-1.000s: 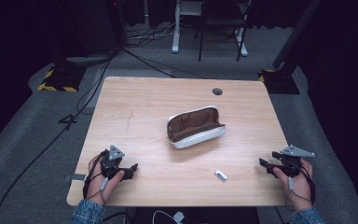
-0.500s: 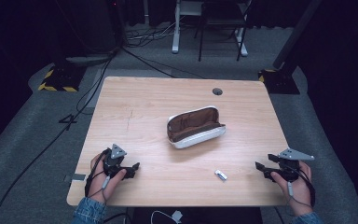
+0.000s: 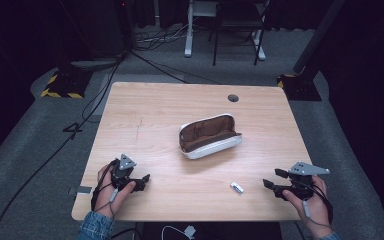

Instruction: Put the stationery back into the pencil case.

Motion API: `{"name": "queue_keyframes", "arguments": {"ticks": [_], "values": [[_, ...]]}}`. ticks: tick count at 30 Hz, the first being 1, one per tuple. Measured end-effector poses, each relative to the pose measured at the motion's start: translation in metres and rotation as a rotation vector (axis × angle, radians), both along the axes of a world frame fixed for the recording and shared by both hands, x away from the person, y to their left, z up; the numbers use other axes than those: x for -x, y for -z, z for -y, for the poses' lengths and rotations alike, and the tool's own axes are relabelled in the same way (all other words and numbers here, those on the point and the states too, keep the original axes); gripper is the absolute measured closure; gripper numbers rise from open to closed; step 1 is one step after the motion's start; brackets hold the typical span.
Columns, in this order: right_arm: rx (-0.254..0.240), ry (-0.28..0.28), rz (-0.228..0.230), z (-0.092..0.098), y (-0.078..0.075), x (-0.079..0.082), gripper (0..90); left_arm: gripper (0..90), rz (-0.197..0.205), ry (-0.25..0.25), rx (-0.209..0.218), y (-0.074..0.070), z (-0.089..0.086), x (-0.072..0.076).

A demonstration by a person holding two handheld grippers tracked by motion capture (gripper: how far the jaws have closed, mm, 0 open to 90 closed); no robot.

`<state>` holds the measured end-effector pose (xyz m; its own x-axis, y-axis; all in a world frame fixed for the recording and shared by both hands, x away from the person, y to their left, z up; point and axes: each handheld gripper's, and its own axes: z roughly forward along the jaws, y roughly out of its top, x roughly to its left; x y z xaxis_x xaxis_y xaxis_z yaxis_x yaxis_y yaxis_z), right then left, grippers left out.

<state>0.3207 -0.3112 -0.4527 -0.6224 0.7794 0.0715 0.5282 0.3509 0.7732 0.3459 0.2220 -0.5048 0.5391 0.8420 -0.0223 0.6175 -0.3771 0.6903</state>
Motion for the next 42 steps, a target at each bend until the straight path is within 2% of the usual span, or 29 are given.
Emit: {"name": "queue_keyframes", "arguments": {"ticks": [5, 8, 14, 18, 20, 27, 30, 38, 42], "values": [[-0.065, -0.07, -0.005, -0.019, 0.0, 0.003, 32.0, 14.2, 0.0, 0.0, 0.0, 0.0, 0.0, 0.0], [-0.096, -0.089, -0.02, -0.028, -0.001, 0.005, 31.3, 14.2, 0.001, 0.0, 0.0, 0.0, 0.0, 0.0], [-0.086, -0.116, -0.017, -0.043, -0.001, 0.006, 30.2, 14.3, 0.003, 0.009, 0.003, 0.0, 0.0, 0.001], [-0.102, -0.086, -0.032, -0.049, 0.003, 0.005, 27.9, 14.3, 0.0, 0.011, 0.005, 0.0, 0.0, 0.002], [-0.1, -0.082, -0.037, -0.052, 0.006, 0.003, 31.0, 14.3, 0.001, 0.015, 0.003, 0.0, 0.0, 0.002], [-0.054, -0.158, -0.08, -0.062, 0.017, 0.0, 43.3, 14.3, 0.0, 0.016, 0.002, 0.0, 0.0, 0.002], [0.007, -0.183, -0.084, -0.068, 0.023, -0.001, 49.7, 14.3, -0.001, 0.016, 0.0, 0.0, 0.0, 0.002], [0.072, -0.198, -0.083, -0.072, 0.03, -0.005, 61.8, 14.3, 0.001, 0.016, 0.002, 0.0, 0.0, 0.002], [0.088, -0.21, -0.092, -0.074, 0.034, -0.006, 63.9, 14.3, -0.001, 0.016, 0.0, 0.0, 0.0, 0.002]]}}
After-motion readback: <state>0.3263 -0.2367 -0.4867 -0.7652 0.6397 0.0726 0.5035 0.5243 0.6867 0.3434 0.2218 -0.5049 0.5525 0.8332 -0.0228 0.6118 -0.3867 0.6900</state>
